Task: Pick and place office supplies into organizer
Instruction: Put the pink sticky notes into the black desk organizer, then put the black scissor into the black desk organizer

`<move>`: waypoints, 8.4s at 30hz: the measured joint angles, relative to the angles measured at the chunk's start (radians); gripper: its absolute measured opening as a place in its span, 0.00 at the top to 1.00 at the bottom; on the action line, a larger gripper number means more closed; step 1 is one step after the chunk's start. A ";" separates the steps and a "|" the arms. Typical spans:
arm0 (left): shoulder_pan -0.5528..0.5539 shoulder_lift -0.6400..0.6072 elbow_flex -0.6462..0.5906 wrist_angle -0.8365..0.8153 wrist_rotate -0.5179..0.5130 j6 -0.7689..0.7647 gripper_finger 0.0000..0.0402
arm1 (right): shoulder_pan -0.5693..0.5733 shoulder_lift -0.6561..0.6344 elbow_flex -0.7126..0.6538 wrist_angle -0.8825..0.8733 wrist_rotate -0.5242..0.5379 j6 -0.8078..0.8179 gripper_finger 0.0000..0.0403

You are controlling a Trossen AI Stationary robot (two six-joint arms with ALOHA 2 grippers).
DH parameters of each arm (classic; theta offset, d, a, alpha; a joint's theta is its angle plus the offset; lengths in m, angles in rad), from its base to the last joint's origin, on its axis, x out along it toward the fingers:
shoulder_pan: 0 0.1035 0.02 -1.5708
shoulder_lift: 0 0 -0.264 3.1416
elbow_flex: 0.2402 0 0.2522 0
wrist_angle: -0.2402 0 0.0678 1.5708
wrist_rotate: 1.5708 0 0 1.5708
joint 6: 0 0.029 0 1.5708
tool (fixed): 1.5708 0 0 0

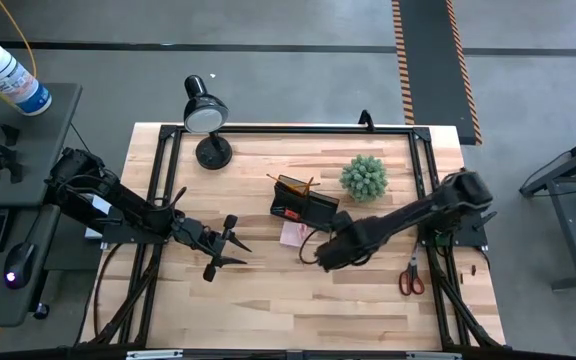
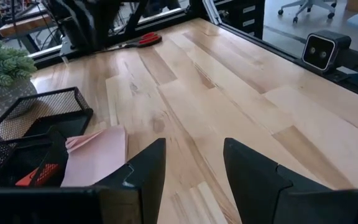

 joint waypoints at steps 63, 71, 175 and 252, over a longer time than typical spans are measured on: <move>0.000 0.000 0.000 -0.003 -0.008 0.000 0.63 | -0.216 0.129 -0.310 1.021 -0.046 -0.081 0.99; 0.000 0.000 0.000 -0.004 -0.008 0.004 0.63 | -0.151 0.122 -0.312 1.028 -0.003 -0.087 1.00; -0.177 0.000 0.000 -0.131 -0.913 -0.234 0.63 | -0.253 0.180 0.229 0.022 0.278 -1.263 1.00; -0.177 0.000 0.000 -0.138 -0.913 -0.210 0.63 | -0.244 0.181 0.229 -0.004 0.124 -1.212 0.65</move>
